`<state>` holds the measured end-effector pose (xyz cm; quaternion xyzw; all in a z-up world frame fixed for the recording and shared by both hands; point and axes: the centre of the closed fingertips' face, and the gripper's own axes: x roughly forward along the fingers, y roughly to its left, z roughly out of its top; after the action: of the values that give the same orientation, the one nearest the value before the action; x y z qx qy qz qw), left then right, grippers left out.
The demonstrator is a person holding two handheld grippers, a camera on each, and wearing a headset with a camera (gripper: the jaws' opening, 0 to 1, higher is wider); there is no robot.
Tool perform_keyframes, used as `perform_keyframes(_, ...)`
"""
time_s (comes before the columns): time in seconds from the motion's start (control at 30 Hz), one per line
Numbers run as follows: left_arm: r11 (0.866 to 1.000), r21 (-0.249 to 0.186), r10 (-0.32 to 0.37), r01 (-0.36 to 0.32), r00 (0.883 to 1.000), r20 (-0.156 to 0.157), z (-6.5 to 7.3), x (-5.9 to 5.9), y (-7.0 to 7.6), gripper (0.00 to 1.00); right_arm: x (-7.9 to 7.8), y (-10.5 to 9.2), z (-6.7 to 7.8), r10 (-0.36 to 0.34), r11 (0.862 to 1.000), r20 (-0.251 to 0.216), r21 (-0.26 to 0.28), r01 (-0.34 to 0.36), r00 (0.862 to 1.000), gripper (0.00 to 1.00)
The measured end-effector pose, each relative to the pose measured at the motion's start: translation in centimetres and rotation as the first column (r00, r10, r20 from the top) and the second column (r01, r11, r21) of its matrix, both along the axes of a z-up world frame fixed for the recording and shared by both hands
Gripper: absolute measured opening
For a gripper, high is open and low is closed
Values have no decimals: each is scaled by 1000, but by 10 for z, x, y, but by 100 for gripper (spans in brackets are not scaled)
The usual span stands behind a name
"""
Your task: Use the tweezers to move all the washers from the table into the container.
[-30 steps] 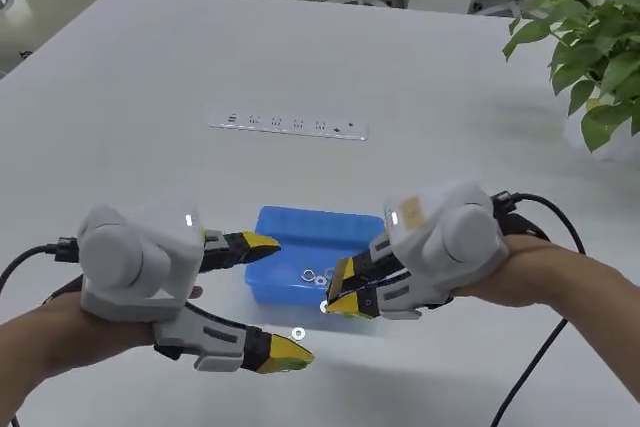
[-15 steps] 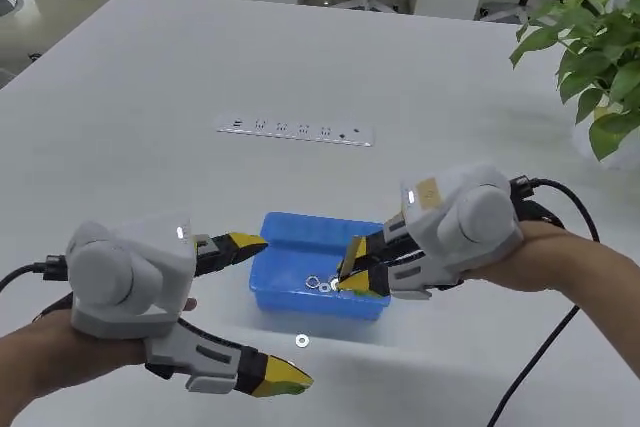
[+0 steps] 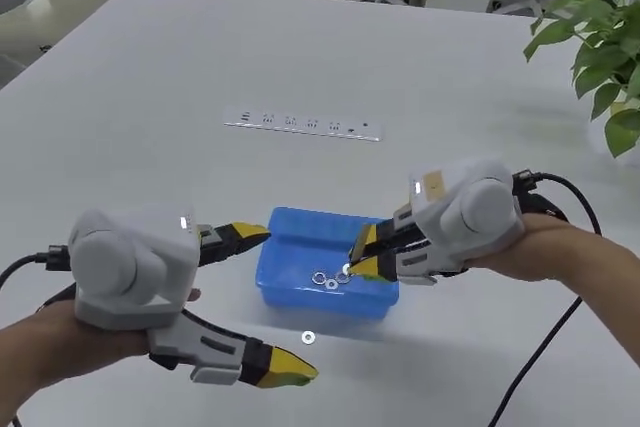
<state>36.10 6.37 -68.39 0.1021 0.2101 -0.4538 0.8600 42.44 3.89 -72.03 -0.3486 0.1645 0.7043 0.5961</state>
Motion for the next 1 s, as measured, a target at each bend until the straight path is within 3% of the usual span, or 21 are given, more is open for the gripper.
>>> perform_keyframes(0.47,1000,-2,-7,7,1000,6,6,14,-7,96,12,-5,-26,-28,999,-27,-33,27,999,10)
perform_keyframes(0.77,1000,-12,-4,4,1000,23,13,33,-14,78,11,-7,-39,-31,998,-50,-50,28,998,10)
perform_keyframes(1.0,1000,10,-28,27,999,44,15,47,-21,55,12,-6,-44,-37,998,-63,-54,33,997,10)
